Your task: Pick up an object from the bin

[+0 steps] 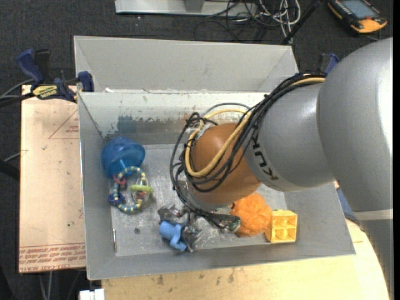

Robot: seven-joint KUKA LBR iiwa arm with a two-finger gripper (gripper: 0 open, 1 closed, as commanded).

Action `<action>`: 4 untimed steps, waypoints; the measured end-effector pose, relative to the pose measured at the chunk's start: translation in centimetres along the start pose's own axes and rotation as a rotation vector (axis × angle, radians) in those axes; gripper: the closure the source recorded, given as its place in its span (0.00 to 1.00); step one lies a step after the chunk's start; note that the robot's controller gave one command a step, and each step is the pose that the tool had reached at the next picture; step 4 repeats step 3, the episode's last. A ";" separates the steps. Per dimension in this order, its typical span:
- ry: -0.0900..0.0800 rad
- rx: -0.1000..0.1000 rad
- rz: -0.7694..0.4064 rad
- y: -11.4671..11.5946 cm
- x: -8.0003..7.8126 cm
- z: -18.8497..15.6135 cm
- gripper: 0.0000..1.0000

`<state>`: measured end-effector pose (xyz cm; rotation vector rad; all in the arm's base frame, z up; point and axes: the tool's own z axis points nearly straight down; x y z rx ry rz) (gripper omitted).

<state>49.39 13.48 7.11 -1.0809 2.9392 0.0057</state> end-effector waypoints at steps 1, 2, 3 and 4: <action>0.007 0.000 0.012 -0.9 -4.2 -12.8 1.00; 0.008 0.000 0.013 -0.9 -4.2 -12.8 1.00; 0.013 -0.004 -0.062 -0.8 -2.6 -16.2 1.00; 0.013 -0.004 -0.062 -0.8 -2.6 -16.2 1.00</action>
Offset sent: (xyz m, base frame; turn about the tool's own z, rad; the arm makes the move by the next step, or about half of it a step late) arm 0.0000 0.0000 0.0000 0.0000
